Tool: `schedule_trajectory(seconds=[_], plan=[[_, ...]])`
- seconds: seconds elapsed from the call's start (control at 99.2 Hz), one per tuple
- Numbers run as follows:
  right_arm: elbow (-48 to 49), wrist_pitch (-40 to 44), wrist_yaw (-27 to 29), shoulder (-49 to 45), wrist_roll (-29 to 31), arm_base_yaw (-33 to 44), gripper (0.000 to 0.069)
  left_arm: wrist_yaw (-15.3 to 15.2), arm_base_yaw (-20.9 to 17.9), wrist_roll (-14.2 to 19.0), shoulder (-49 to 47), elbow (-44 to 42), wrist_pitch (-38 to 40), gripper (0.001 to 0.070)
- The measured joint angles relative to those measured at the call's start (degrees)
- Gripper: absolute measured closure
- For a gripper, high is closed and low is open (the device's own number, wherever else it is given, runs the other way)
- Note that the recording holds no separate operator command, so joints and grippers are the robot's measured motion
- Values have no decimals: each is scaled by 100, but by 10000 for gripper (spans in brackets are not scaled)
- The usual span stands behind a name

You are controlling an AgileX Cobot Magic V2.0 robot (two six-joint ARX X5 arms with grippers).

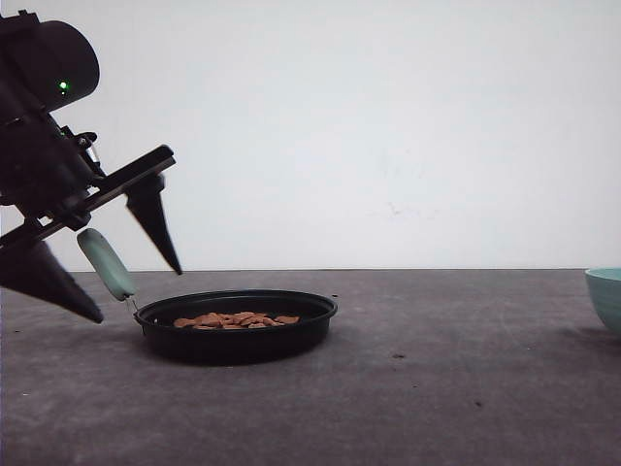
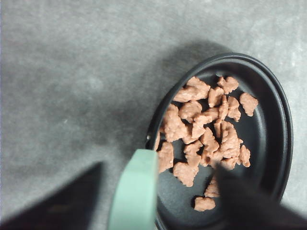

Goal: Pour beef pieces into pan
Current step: 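Open the left gripper and lift it off the pan handle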

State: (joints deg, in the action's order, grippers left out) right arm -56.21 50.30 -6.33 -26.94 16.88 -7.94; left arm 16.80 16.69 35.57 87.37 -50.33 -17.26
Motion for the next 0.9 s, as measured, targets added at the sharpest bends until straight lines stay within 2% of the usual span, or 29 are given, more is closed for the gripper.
schedule_trajectory(seconds=[0.282, 0.423, 0.575, 0.726, 0.756, 0.786, 0.897], plan=[[0, -348, 2, -55, -4, 0, 681, -22, -153, 2, -304, 0, -55, 16], [0, -492, 2, -238, -11, 0, 681, -389, -282, 2, -826, 0, -385, 15], [0, -763, -2, -527, -13, 0, 681, -988, -463, -9, -1453, 0, -1008, 15], [0, -1403, 35, -918, -153, 0, 681, -1069, -601, -210, -2426, 0, -892, 19], [0, -1545, 35, -1010, -223, 0, 681, -1071, -603, -308, -2651, 0, -824, 42], [0, -1692, 37, -1097, -326, 0, 681, -1069, -605, -398, -2887, 0, -754, 97], [7, -2232, 175, -1408, -890, 0, 681, -1220, -605, -754, -3751, 0, -573, 421]])
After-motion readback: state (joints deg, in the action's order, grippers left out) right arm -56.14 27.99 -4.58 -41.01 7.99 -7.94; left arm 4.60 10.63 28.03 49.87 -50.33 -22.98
